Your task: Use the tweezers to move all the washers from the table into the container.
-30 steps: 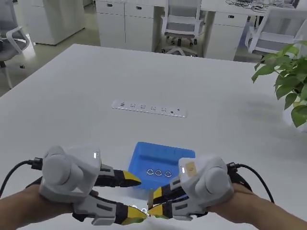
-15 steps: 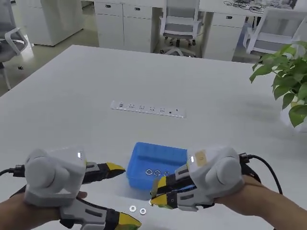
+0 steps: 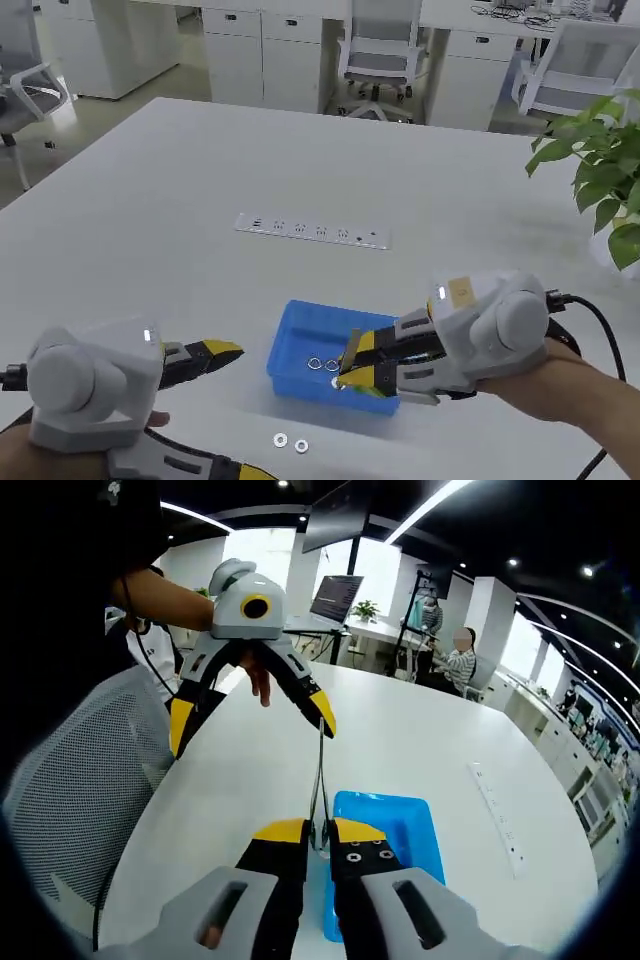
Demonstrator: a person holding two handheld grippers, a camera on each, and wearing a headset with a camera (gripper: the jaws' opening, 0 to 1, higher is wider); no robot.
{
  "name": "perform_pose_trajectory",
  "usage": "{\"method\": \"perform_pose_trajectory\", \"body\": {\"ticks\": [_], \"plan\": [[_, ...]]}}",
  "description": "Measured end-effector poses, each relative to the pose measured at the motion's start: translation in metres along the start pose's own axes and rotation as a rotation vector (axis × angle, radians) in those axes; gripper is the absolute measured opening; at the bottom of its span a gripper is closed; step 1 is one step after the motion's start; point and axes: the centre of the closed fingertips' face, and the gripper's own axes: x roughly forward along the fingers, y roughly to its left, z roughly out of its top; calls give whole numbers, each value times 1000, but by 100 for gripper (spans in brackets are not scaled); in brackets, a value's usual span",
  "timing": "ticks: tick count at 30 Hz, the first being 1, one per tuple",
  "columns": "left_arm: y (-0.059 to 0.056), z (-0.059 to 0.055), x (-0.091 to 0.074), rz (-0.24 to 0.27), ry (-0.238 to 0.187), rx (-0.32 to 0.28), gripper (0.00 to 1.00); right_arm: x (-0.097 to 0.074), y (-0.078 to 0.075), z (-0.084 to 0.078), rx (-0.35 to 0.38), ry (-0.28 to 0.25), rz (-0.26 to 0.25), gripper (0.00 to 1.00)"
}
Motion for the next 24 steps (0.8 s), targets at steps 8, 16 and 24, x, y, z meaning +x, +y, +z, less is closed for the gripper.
{"method": "perform_pose_trajectory", "body": {"ticks": [8,16,24], "plan": [[2,0,-4,19,-5,-9,99,-4,-15,-7,6,2,-29,9],[3,2,-6,29,-9,-2,99,-1,-28,-18,10,9,-51,9],[5,0,-7,36,-2,-2,99,5,-37,-37,34,27,-56,10]]}}
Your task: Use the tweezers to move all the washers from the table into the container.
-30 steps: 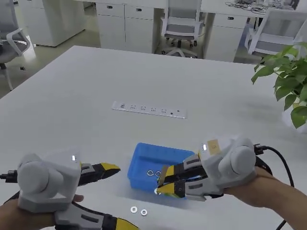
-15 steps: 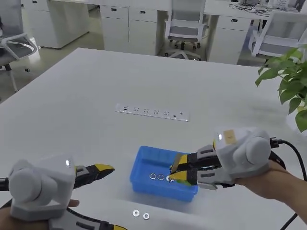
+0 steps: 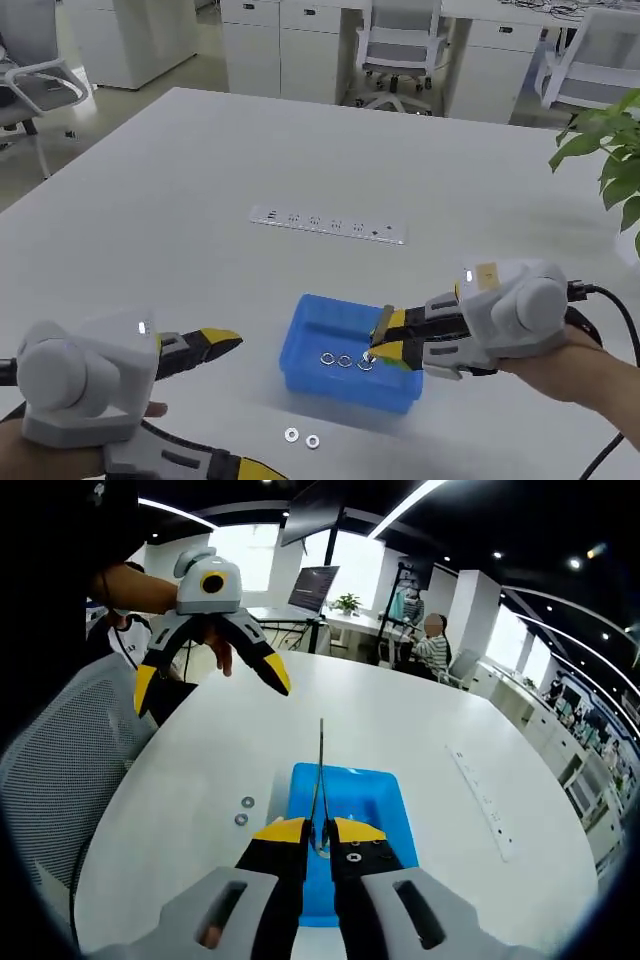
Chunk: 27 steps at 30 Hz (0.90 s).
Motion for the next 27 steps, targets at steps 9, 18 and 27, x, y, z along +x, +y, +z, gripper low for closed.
{"method": "perform_pose_trajectory", "body": {"ticks": [9,18,27], "plan": [[3,0,1,4,-1,-2,98,8,-4,-23,30,30,5,10],[4,3,6,-4,-2,1,97,17,-4,-36,51,46,18,10],[7,8,11,-9,-2,8,95,22,-2,-44,60,57,28,10]]}}
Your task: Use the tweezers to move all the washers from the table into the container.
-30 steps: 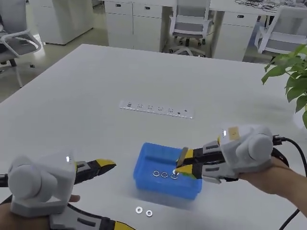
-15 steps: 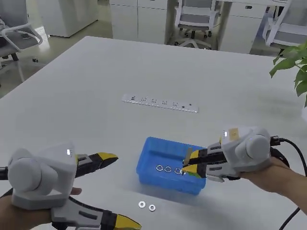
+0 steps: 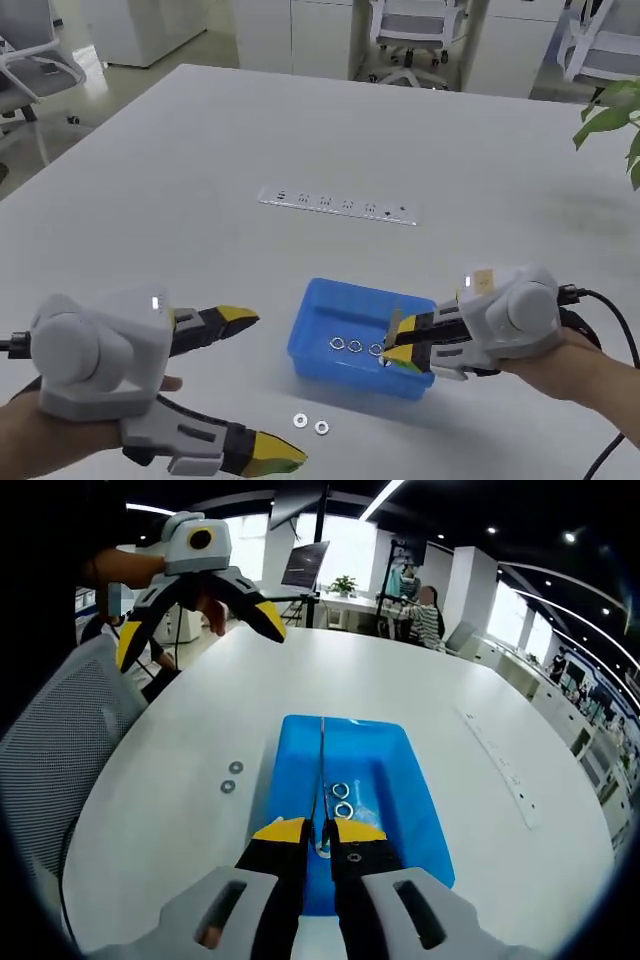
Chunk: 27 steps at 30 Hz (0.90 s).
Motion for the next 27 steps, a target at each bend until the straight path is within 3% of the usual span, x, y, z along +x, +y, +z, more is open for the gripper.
{"method": "perform_pose_trajectory", "body": {"ticks": [7,18,27], "plan": [[-2,12,9,-24,-6,24,83,1,1,-4,4,6,5,10],[8,28,30,-73,-14,86,66,1,1,-8,8,10,3,10],[11,49,59,-116,-29,140,44,-1,1,-9,7,4,3,10]]}}
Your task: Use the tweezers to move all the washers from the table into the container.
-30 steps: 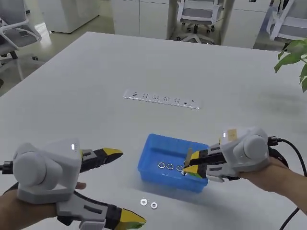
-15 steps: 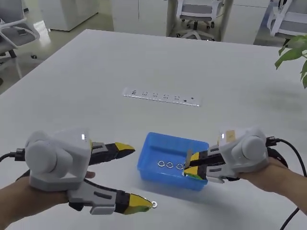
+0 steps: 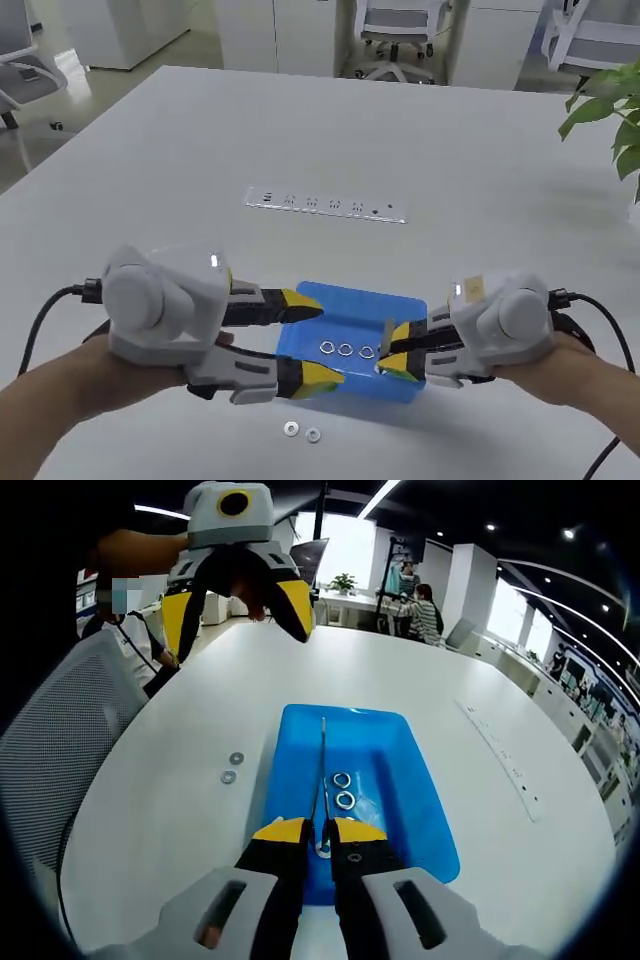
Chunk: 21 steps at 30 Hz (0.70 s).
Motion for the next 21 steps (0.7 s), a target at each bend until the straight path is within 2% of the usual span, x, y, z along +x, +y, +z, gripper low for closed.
{"method": "perform_pose_trajectory", "body": {"ticks": [6,10,14,21], "plan": [[6,7,18,-21,3,55,28,0,0,0,-2,-3,3,10],[12,6,29,-23,13,85,24,1,0,0,-4,-4,3,10],[14,6,36,-34,18,101,20,1,0,0,-12,0,8,10],[13,7,46,-55,26,124,14,1,2,1,-24,3,14,10]]}}
